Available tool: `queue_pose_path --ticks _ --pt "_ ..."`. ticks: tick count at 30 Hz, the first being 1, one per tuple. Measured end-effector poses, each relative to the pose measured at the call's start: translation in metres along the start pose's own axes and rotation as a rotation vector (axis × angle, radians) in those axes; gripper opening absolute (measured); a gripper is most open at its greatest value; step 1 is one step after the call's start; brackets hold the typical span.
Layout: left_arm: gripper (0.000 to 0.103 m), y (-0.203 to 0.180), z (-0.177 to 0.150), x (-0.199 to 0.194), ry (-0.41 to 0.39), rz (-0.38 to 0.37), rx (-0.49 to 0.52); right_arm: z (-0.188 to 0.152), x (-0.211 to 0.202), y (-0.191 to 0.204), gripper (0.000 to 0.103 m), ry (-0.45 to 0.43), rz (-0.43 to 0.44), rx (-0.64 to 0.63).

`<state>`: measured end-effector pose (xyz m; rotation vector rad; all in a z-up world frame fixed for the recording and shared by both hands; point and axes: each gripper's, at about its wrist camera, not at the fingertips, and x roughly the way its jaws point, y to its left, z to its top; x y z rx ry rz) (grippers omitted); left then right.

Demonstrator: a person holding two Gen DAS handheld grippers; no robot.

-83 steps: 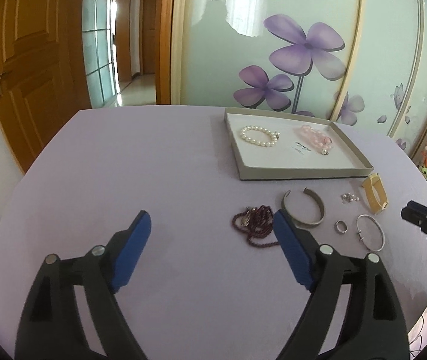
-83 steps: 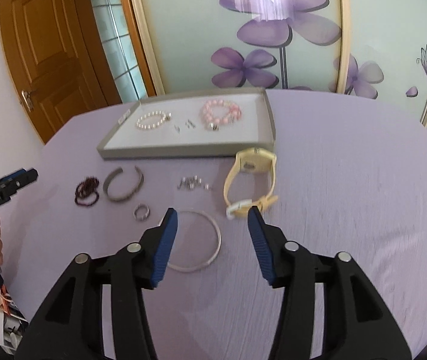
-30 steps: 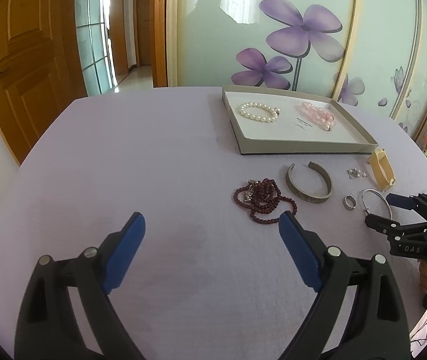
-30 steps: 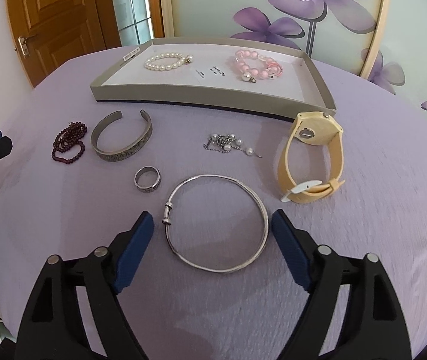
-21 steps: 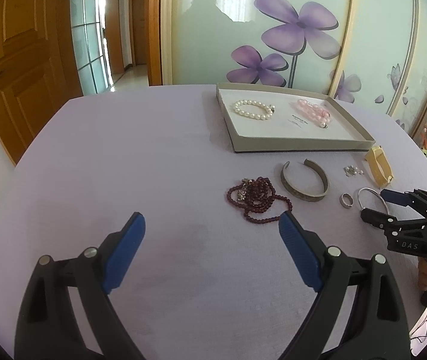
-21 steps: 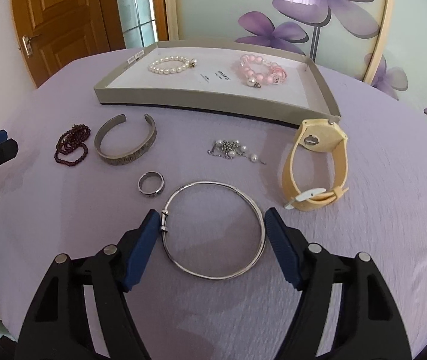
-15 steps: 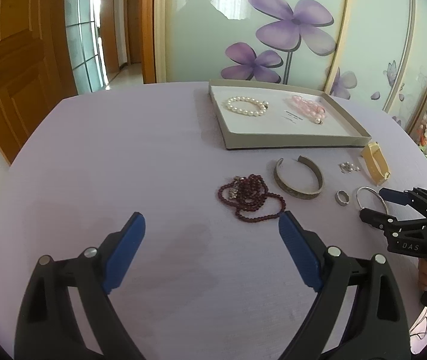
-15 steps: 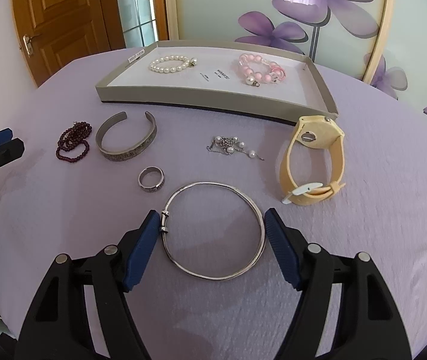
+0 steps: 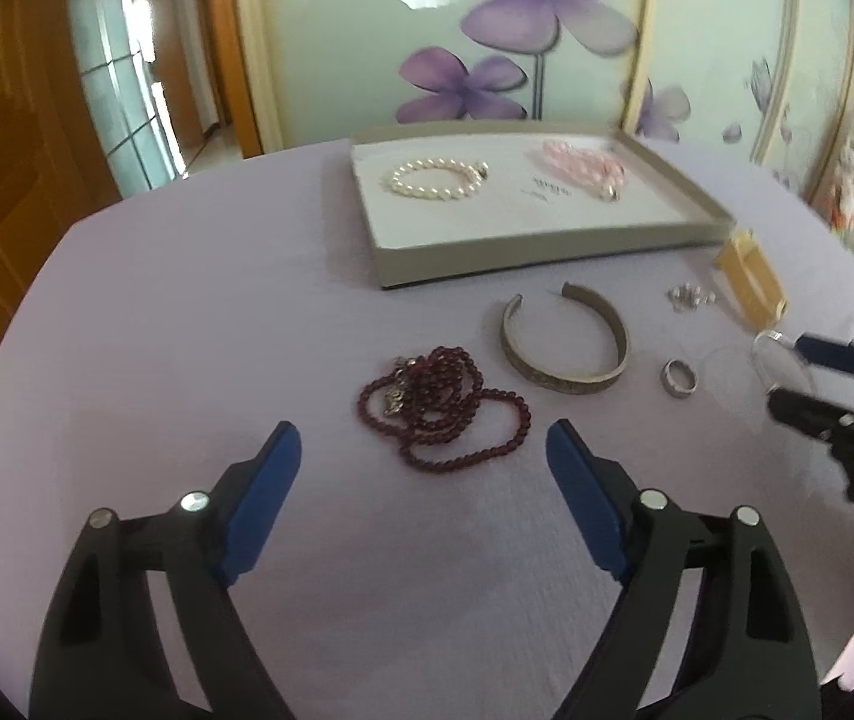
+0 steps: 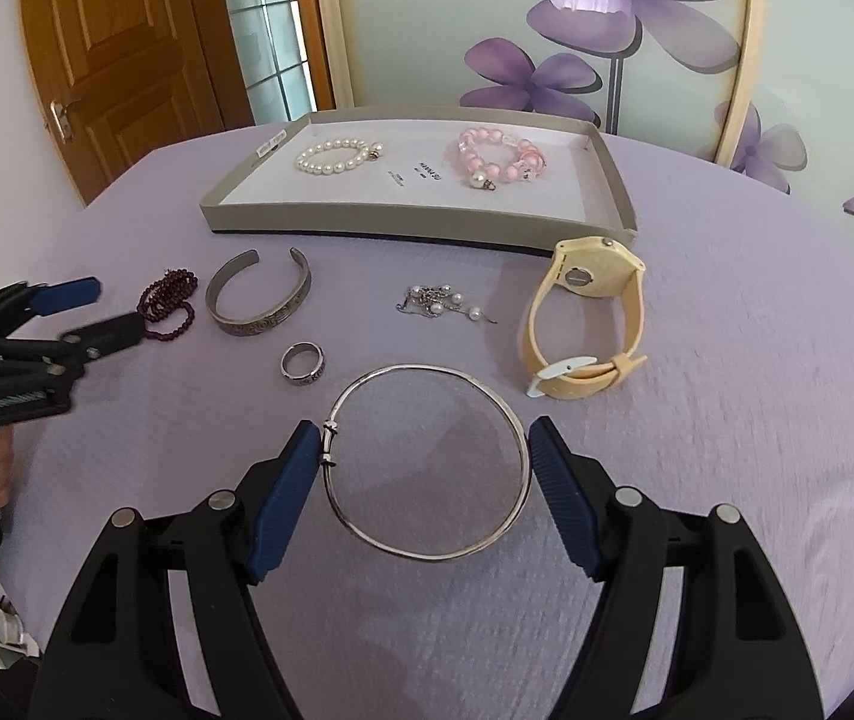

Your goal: Organize jewelry

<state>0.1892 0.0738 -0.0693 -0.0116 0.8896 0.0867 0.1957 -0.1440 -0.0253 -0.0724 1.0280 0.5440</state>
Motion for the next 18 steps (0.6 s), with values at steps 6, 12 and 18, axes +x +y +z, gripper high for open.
queue_pose_path --ticks 6,12,18 --pt "0.071 -0.007 0.006 0.022 0.042 0.013 0.050 0.003 -0.001 -0.006 0.073 -0.006 0.003 0.019" --pt "0.071 -0.008 0.010 0.028 0.045 -0.013 0.050 0.004 -0.004 -0.009 0.073 -0.014 0.014 0.028" --pt "0.072 -0.009 0.010 0.029 0.039 -0.039 0.075 0.004 -0.003 -0.010 0.073 -0.013 0.018 0.036"
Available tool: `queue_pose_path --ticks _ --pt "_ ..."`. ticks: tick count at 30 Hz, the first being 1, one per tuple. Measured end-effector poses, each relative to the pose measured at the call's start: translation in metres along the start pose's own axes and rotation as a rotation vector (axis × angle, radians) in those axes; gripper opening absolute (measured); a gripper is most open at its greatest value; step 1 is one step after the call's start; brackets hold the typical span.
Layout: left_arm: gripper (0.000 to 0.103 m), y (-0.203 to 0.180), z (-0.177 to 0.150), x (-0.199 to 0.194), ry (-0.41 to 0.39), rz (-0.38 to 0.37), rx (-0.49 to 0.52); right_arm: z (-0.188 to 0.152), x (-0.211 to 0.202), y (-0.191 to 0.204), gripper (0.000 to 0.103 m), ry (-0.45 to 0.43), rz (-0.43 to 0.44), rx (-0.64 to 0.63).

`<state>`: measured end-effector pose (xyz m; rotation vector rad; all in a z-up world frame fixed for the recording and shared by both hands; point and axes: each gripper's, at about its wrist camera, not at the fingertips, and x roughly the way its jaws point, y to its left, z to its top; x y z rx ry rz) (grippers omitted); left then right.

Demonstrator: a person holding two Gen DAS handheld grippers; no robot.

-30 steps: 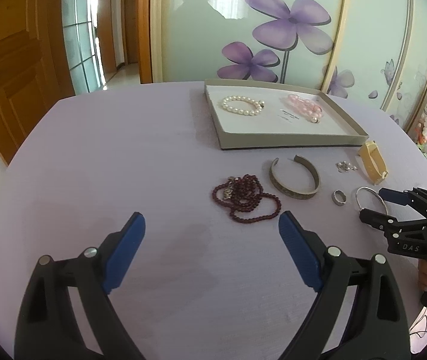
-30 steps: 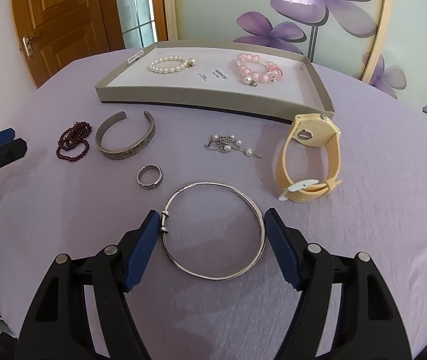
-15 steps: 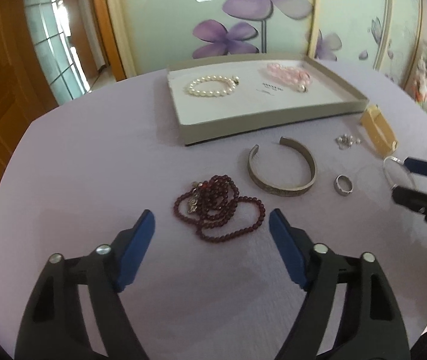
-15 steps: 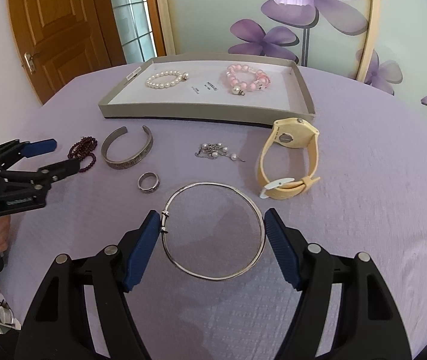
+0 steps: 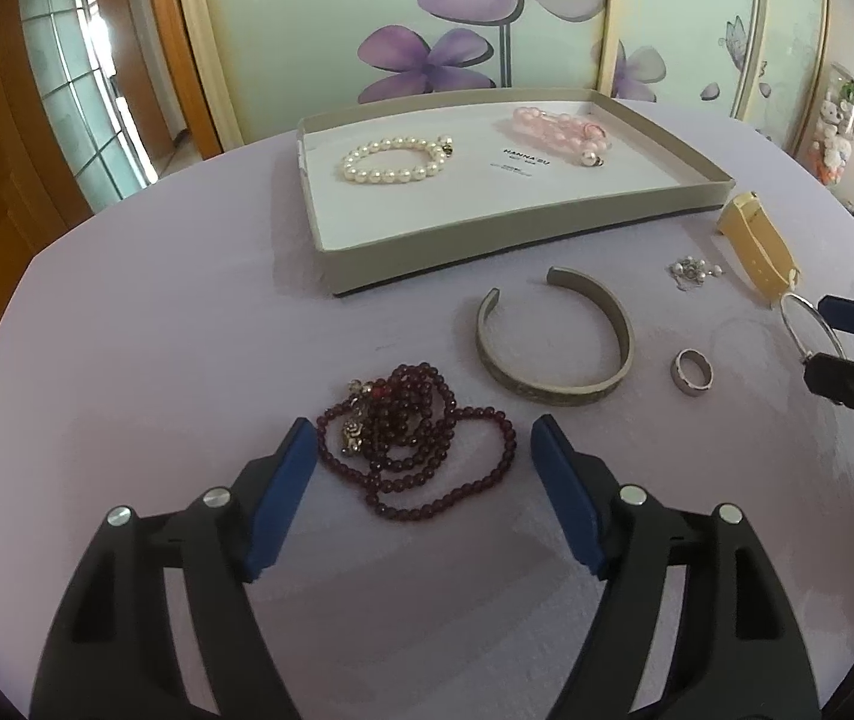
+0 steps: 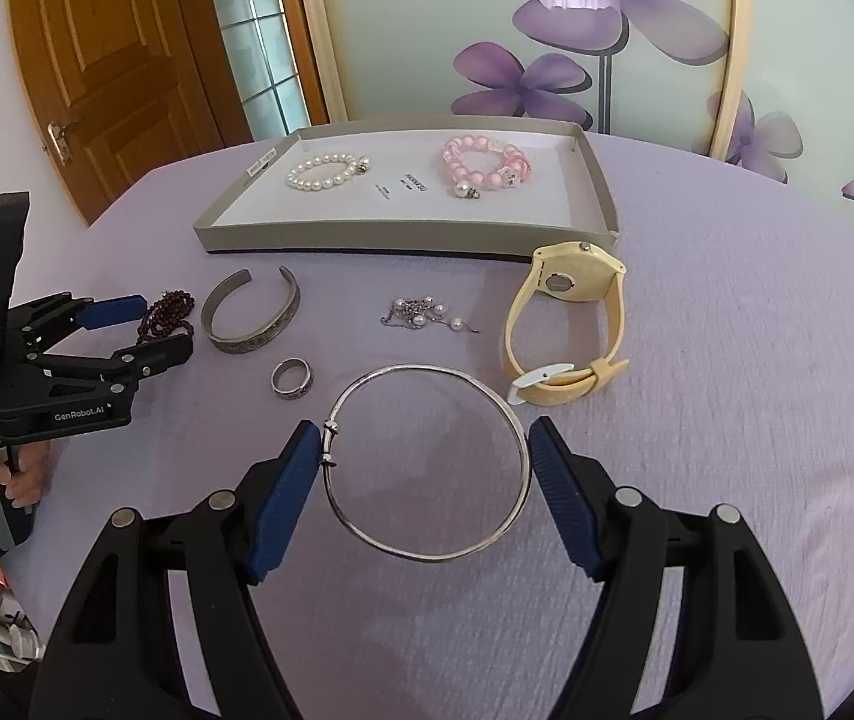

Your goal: Organize jewelry

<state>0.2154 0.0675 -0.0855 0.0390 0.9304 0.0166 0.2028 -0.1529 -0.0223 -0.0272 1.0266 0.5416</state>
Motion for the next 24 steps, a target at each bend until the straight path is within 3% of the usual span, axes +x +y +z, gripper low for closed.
queue_pose_path --ticks 1,4,6,7,18,24 --pt "0.068 0.001 0.000 0.000 -0.001 -0.013 -0.005 0.000 0.000 0.000 0.073 0.001 0.001 0.001" --pt "0.041 0.001 0.002 -0.001 -0.010 -0.025 -0.008 0.000 -0.001 0.000 0.073 0.001 0.007 0.005" --pt "0.018 -0.002 0.003 -0.002 -0.011 -0.038 0.006 0.000 -0.001 0.000 0.073 0.000 0.009 0.006" --pt "0.015 -0.003 0.004 -0.002 -0.010 -0.045 0.012 0.000 -0.002 0.001 0.073 -0.001 0.009 0.006" --pt "0.004 0.008 0.000 -0.016 -0.042 -0.031 -0.039 0.002 -0.016 0.004 0.073 -0.034 0.020 -0.002" --pt "0.004 0.016 0.004 -0.059 -0.132 -0.036 -0.056 0.009 -0.031 0.006 0.073 -0.077 0.024 -0.006"
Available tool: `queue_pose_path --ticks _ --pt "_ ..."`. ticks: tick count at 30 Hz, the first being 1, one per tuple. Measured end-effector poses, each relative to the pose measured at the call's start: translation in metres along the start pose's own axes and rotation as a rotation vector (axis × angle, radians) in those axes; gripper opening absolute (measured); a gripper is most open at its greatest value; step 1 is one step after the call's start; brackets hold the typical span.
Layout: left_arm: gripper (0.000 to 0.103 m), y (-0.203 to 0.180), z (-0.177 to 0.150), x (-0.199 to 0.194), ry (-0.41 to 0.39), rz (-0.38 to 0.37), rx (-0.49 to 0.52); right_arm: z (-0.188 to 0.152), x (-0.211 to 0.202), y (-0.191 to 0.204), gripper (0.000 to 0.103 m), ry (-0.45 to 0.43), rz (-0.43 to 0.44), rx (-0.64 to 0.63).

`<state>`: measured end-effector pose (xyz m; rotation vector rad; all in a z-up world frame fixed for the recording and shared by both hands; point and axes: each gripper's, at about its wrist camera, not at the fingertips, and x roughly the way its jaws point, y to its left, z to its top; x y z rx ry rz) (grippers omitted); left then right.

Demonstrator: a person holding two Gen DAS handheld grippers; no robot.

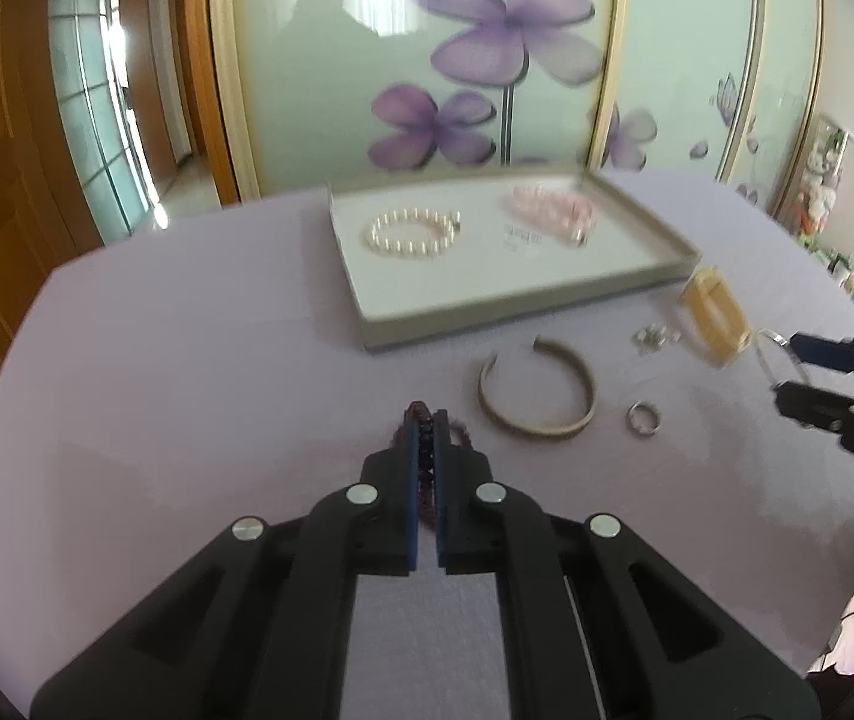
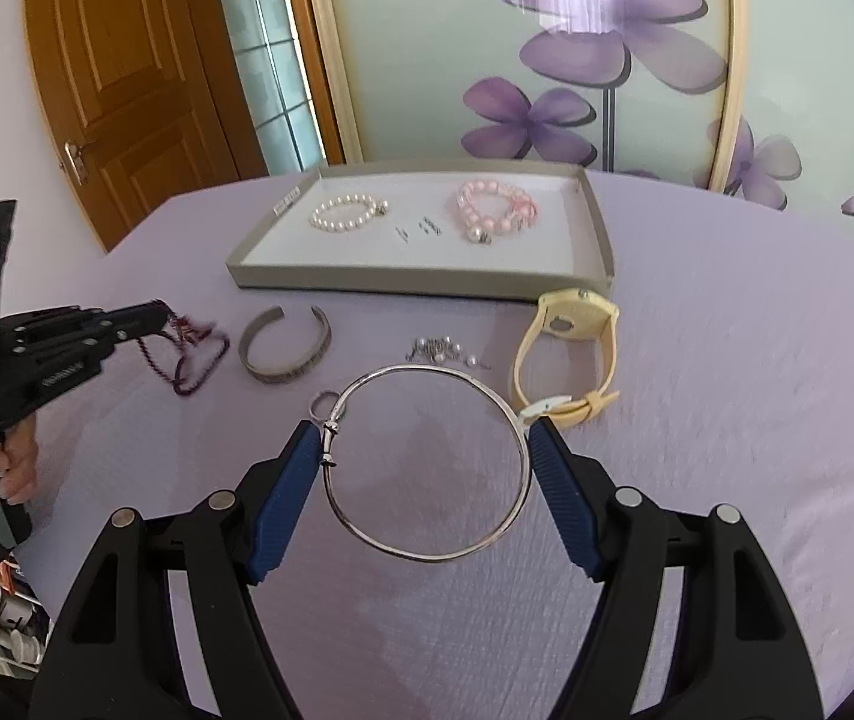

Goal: Organize jewelry
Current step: 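Grasp the dark red bead necklace with the left gripper, then carry the silver bangle into the tray with the right gripper while the left carries the red necklace there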

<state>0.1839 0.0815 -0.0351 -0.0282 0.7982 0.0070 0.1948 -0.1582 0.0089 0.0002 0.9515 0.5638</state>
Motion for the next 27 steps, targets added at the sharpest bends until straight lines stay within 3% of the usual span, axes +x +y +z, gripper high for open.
queue_pose_path --ticks 16,21,27 --pt "0.004 -0.010 0.082 -0.098 -0.260 -0.005 -0.022 0.037 -0.029 0.000 0.073 -0.111 -0.005 -0.013" --pt "0.004 -0.015 0.112 -0.100 -0.299 0.003 -0.035 0.055 -0.027 -0.006 0.073 -0.135 -0.005 -0.004" --pt "0.004 -0.017 0.137 -0.081 -0.293 -0.001 -0.068 0.072 -0.018 -0.018 0.073 -0.145 -0.006 0.009"
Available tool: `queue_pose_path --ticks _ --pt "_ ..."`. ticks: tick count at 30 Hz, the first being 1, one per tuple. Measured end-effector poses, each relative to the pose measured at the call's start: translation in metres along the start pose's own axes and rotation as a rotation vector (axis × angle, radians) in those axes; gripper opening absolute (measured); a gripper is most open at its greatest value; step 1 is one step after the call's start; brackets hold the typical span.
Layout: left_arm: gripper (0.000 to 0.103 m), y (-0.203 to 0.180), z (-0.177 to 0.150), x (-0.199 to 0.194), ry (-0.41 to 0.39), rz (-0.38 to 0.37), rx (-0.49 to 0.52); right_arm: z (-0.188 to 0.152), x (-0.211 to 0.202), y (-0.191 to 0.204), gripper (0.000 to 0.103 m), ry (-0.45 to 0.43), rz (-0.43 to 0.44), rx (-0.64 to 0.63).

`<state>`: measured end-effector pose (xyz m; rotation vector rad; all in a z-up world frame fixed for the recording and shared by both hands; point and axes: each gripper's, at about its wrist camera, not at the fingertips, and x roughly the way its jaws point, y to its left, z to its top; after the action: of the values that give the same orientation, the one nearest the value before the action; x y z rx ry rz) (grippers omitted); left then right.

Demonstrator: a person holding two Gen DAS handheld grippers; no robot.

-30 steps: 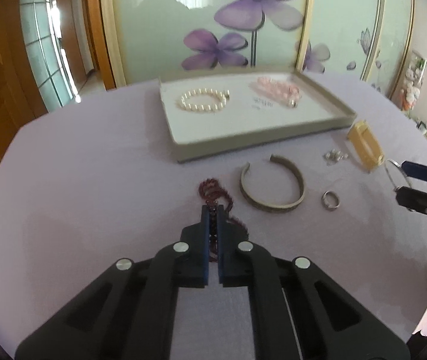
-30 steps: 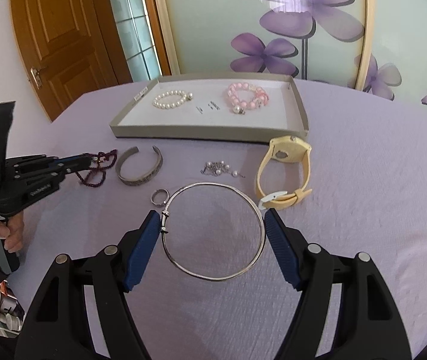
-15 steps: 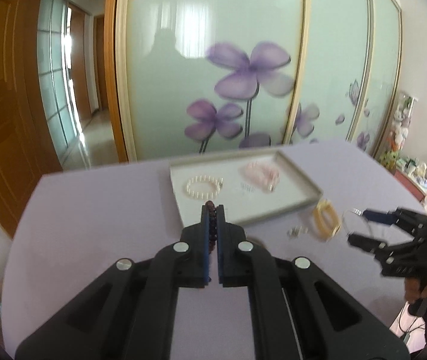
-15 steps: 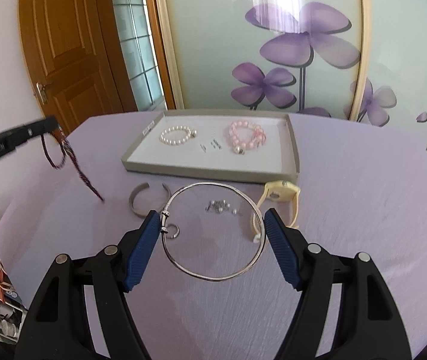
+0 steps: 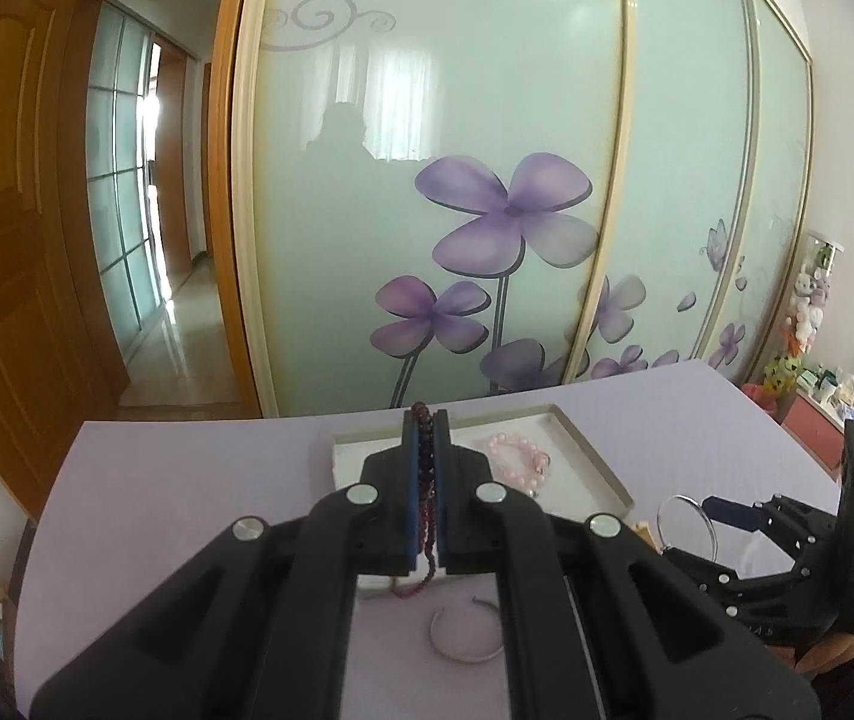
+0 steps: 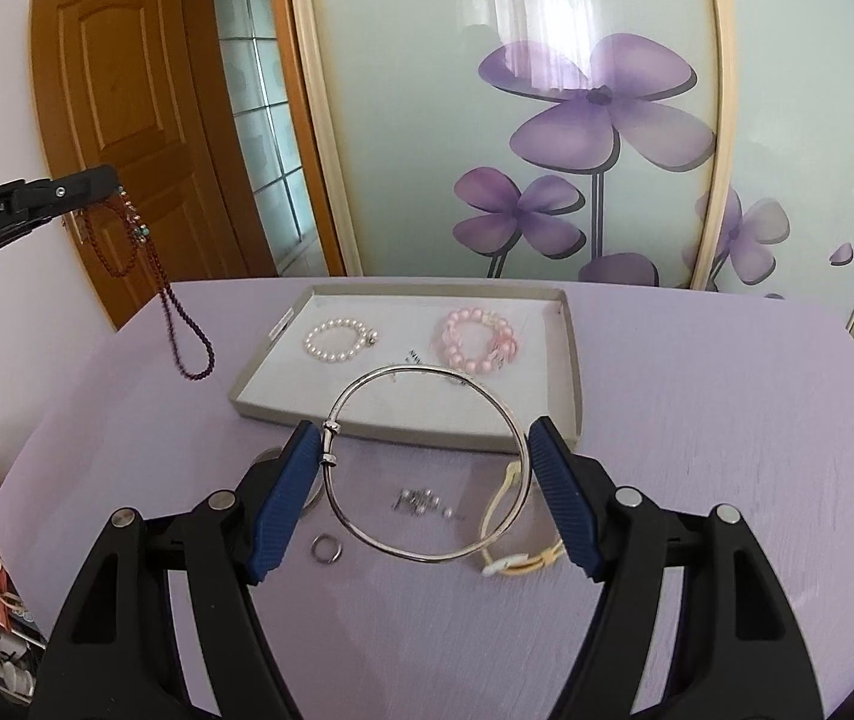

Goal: Organize jewelry
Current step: 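Carry the silver bangle into the tray with the right gripper while the left carries the red necklace there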

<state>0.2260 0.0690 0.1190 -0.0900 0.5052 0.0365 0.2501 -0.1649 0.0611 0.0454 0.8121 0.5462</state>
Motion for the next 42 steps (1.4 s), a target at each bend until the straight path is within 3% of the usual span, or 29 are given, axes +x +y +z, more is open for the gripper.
queue_pose_path --ticks 9,22,23,24,26,28,32,38,42 --pt "0.004 -0.005 0.008 0.055 0.042 -0.002 0.004 0.008 0.022 -0.022 0.073 0.011 -0.006 0.022" --pt "0.006 -0.003 -0.014 0.117 0.143 -0.001 0.006 0.006 0.050 -0.035 0.073 0.044 -0.017 0.034" --pt "0.012 -0.003 -0.015 0.117 0.140 -0.002 0.007 0.006 0.050 -0.035 0.073 0.045 -0.017 0.035" --pt "0.025 -0.003 -0.015 0.116 0.138 -0.001 0.006 0.006 0.050 -0.036 0.073 0.045 -0.017 0.034" --pt "0.036 0.000 -0.016 0.112 0.119 0.013 -0.004 0.005 0.049 -0.035 0.073 0.046 -0.019 0.033" --pt "0.036 0.004 -0.018 0.107 0.107 0.014 -0.016 0.005 0.050 -0.035 0.073 0.046 -0.020 0.033" --pt "0.050 0.018 -0.022 0.097 0.089 0.044 -0.055 0.007 0.052 -0.034 0.073 0.048 -0.024 0.027" --pt "0.061 0.041 -0.030 0.089 0.086 0.104 -0.095 0.014 0.069 -0.032 0.073 0.054 -0.046 0.018" --pt "0.063 0.056 -0.035 0.088 0.096 0.124 -0.121 0.024 0.090 -0.034 0.073 0.066 -0.069 0.030"
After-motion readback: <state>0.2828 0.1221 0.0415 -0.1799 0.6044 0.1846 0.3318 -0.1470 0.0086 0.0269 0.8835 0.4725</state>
